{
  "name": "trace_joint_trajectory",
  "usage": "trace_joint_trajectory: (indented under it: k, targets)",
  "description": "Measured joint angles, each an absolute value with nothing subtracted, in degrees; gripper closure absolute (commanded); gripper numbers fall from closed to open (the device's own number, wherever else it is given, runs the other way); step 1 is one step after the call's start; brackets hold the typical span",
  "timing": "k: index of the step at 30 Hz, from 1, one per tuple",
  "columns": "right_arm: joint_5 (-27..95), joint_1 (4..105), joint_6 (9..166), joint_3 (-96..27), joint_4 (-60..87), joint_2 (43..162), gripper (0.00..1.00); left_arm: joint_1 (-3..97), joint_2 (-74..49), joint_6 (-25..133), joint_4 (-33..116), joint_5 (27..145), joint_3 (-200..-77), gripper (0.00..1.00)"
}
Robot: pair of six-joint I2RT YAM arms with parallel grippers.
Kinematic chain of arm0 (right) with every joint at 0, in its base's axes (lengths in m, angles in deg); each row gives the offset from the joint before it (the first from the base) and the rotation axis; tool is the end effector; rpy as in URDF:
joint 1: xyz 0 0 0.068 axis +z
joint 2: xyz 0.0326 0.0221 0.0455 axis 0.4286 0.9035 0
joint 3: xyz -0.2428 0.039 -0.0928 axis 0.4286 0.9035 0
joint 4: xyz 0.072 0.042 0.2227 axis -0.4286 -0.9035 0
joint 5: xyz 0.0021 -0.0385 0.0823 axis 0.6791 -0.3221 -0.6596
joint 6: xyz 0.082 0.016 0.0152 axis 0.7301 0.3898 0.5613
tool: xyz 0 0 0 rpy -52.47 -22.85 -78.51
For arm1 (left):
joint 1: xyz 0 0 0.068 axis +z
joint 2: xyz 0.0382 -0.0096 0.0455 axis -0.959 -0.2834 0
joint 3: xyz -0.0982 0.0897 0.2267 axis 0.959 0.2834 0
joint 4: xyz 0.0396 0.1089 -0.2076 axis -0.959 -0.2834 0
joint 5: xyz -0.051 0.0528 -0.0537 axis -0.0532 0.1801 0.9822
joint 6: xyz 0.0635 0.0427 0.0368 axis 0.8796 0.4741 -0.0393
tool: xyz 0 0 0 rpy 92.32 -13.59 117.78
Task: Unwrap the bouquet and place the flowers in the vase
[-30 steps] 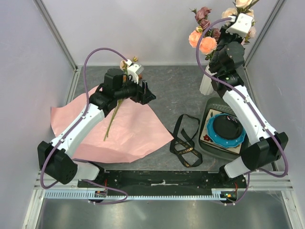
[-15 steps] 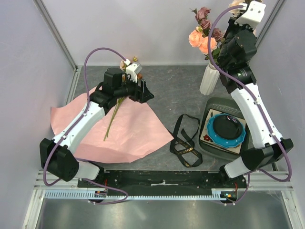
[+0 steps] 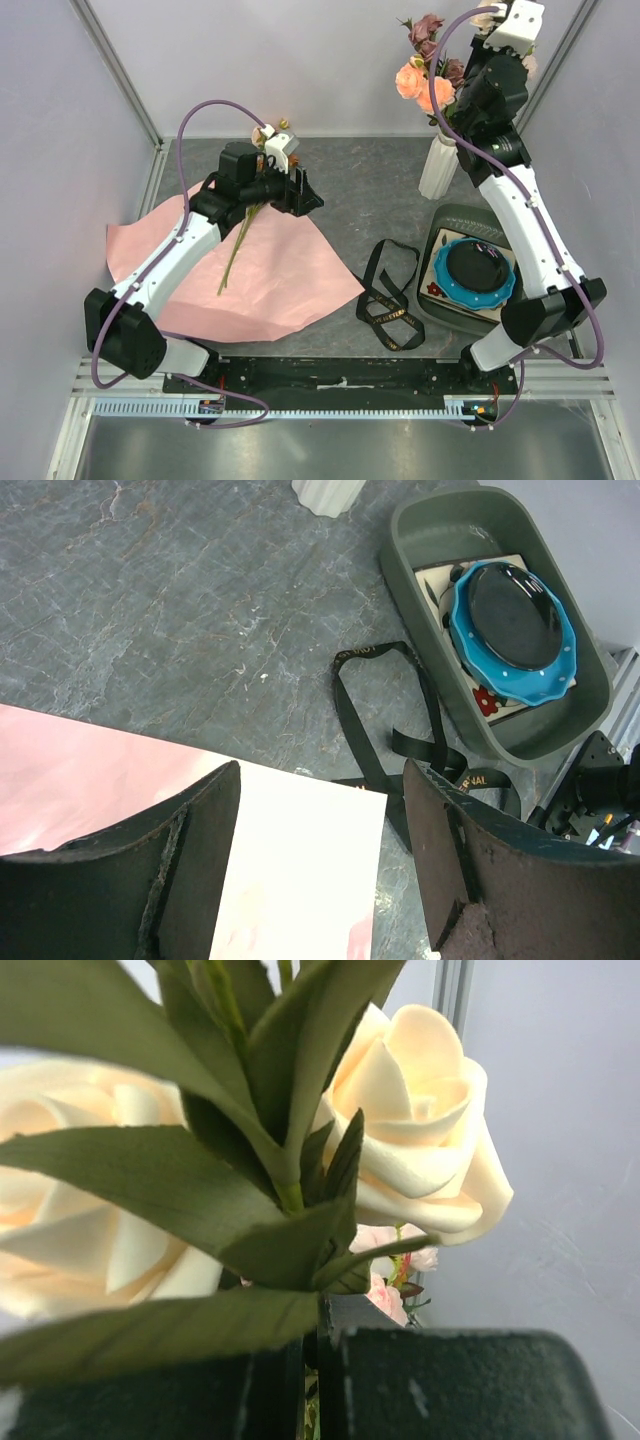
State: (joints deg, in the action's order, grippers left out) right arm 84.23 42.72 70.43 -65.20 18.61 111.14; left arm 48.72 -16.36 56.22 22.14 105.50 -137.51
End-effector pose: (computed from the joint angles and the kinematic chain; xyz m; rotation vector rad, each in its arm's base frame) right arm 0.3314 0.0506 0.5352 0.3567 1.2566 -0.3401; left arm 0.2820 -0.1684 0.3296 0.5842 1.9913 -0.8607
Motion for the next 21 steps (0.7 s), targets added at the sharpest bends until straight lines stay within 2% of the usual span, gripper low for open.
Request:
trace_joint_trajectory:
  k: [12,21]
  targets:
    - [82.22,40.08,72.99,-63.71,18.35,115.71,1.00,48.72,-16.67,56.22,22.12,105.50,-137.51,0.28]
    - [81.37,37.58,77.12,-51.19,23.68,116.14,1.00,49.00,-16.67,56.22,22.12,105.44,-137.51,0.28]
